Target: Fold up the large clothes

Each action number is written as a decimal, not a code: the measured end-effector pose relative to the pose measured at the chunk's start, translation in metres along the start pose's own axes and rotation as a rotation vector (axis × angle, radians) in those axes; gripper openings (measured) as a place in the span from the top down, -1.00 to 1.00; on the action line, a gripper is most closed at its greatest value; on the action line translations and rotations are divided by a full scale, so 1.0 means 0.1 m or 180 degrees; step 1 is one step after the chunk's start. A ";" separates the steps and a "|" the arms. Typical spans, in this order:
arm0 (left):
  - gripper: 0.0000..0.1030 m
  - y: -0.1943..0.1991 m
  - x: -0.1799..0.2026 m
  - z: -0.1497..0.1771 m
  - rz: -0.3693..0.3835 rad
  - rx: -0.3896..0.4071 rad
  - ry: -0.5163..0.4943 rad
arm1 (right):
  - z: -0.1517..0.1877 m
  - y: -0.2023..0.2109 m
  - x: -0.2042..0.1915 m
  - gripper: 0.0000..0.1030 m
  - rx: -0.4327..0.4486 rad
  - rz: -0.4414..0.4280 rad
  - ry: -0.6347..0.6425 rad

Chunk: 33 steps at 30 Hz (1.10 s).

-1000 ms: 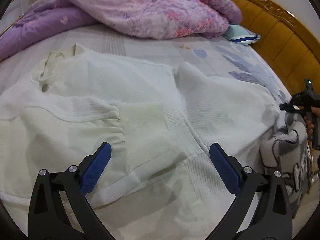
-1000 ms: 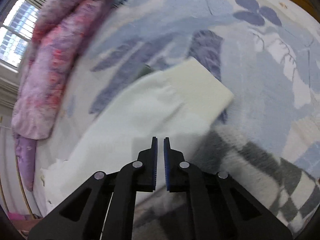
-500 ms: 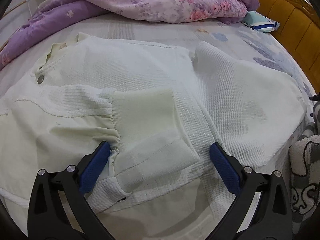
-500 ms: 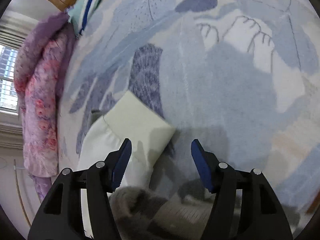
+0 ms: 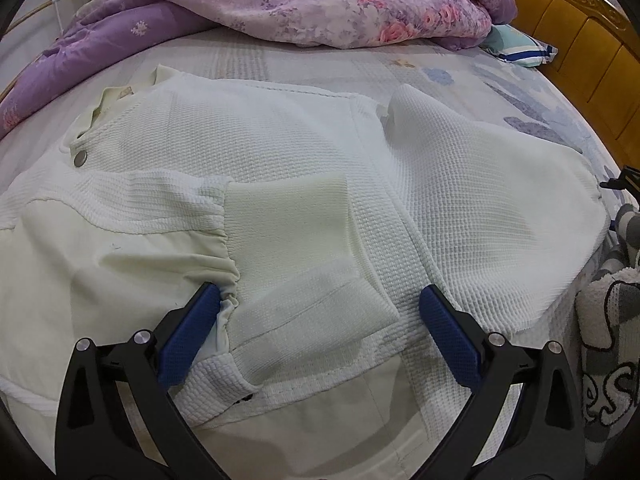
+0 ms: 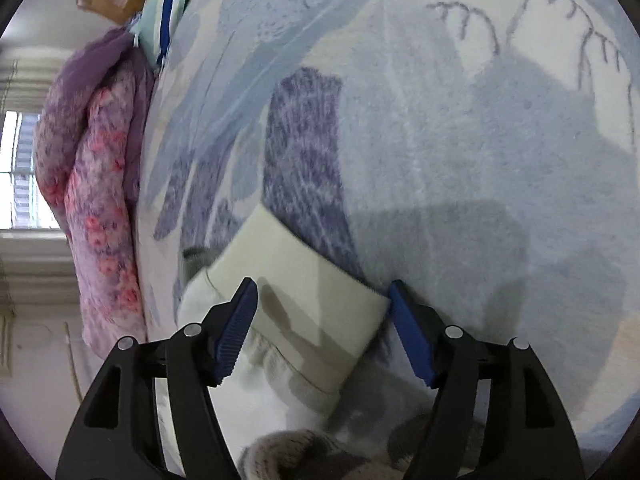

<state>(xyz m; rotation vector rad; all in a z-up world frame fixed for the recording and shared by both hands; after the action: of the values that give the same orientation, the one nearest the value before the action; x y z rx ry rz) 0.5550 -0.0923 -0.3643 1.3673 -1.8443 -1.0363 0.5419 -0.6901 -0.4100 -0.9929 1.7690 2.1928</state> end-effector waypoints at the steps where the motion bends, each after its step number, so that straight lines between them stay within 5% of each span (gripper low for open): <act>1: -0.92 0.00 0.00 0.00 0.0005 0.0001 0.0004 | 0.01 0.00 -0.02 -0.28 0.0039 0.0048 0.0053; 4: -0.92 0.00 0.00 0.00 0.0004 0.0002 0.0008 | 0.02 0.03 -0.10 0.04 0.0142 0.0151 0.0186; 5: -0.92 0.00 0.00 0.00 0.0006 0.0002 0.0009 | 0.03 0.04 -0.10 0.36 0.0145 0.0021 0.0182; 6: -0.92 0.01 0.00 0.00 0.0004 0.0003 0.0016 | 0.05 0.01 -0.13 0.47 0.0125 -0.0048 0.0176; 11: -0.92 0.01 0.01 0.00 -0.0003 -0.0002 0.0009 | 0.11 0.14 -0.22 0.76 0.0367 -0.0206 0.0279; 16: -0.92 0.03 -0.02 -0.02 0.0078 0.0023 0.0084 | 0.36 0.51 -0.69 0.87 0.0763 -0.0461 0.0802; 21: -0.92 0.19 -0.16 -0.07 0.0351 0.0118 0.0392 | 0.98 0.94 -1.36 0.88 0.0990 -0.0617 0.1462; 28: -0.92 0.70 -0.46 -0.09 0.0679 0.0454 0.0768 | 2.24 1.26 -2.27 0.89 0.0785 -0.1142 0.2163; 33: -0.92 1.13 -0.87 -0.04 0.0660 0.0651 0.0948 | 3.17 1.16 -2.79 0.90 0.0479 -0.1404 0.2451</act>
<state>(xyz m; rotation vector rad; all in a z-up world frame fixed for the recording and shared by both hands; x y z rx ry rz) 0.5283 0.0080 -0.2663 1.3286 -1.8537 -0.5197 0.5729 -0.3556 -0.1283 -2.1307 1.6740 1.4687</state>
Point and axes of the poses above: each gripper's, at about its wrist camera, not at the fingertips, and y roughly against the way its jaws point, x to its right, z to its underside, the point moved 2 cm from there along -y, roughly the way its jaws point, and after that the axes turned 7 degrees about -y, right-handed, at the moved point
